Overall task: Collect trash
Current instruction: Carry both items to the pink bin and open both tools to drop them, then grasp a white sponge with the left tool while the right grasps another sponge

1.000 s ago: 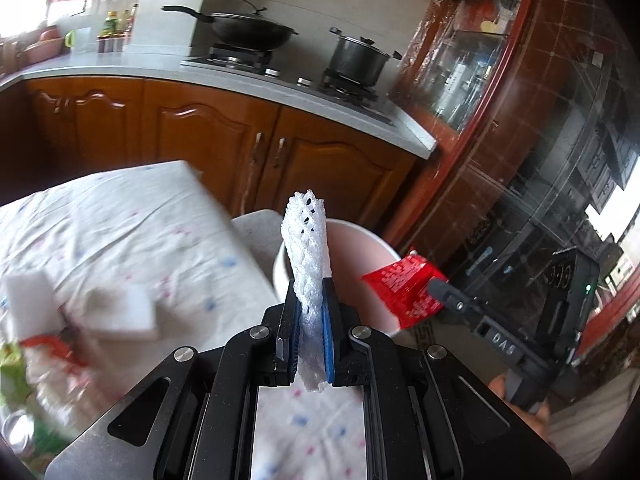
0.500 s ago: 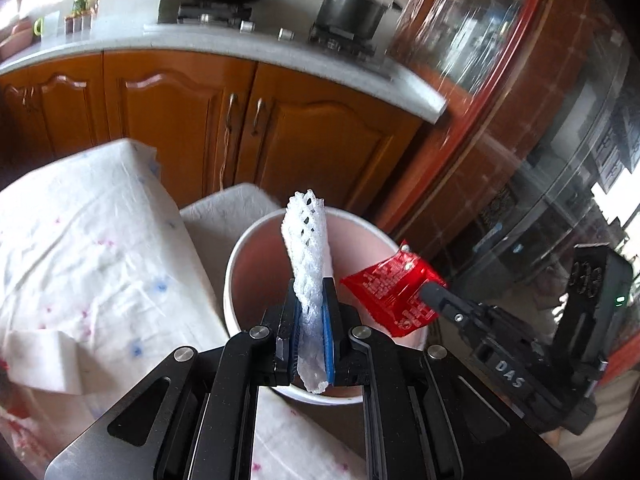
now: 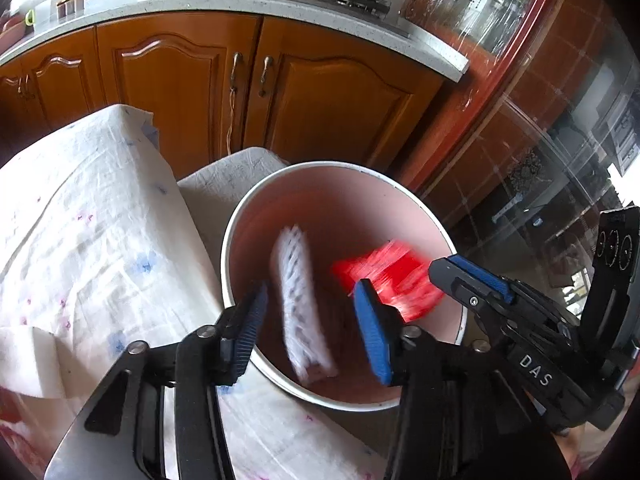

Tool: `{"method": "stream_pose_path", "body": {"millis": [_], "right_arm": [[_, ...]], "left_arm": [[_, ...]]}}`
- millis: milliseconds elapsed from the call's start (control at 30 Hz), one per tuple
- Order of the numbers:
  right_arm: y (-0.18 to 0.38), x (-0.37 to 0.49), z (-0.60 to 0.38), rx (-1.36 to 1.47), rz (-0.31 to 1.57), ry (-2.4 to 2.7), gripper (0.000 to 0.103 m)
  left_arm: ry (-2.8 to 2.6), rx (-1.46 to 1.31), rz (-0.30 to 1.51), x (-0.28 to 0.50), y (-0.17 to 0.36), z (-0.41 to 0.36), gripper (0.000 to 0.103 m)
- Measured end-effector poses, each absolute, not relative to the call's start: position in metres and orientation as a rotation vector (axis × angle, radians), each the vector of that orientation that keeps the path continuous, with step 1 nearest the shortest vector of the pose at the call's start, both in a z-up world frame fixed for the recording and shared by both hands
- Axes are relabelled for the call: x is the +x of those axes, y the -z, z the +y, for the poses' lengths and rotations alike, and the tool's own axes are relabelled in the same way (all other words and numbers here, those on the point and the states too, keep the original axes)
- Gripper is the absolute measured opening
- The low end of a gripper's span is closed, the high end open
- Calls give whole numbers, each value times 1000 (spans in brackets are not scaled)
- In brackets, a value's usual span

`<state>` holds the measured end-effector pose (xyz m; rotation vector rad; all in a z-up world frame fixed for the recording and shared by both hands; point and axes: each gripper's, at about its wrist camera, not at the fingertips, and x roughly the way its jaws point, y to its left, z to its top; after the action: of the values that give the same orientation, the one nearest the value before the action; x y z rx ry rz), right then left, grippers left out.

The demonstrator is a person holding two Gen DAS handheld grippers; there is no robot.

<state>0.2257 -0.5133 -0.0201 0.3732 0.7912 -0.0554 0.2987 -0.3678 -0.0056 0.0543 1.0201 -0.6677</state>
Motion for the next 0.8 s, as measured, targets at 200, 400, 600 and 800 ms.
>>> {"method": "stream_pose_path", "body": {"millis": [200, 400, 600, 800], "right_arm": [[19, 220, -517, 396, 780, 64, 37], [13, 209, -517, 431, 747, 49, 59], [4, 192, -503, 468, 681, 6, 88], [-9, 181, -474, 423, 638, -48, 90]], "left_arm": [[667, 45, 1019, 298, 4, -365, 47], [646, 7, 998, 287, -3, -338, 52], [607, -38, 969, 272, -10, -300, 55], [557, -102, 933, 254, -19, -249, 56]]}}
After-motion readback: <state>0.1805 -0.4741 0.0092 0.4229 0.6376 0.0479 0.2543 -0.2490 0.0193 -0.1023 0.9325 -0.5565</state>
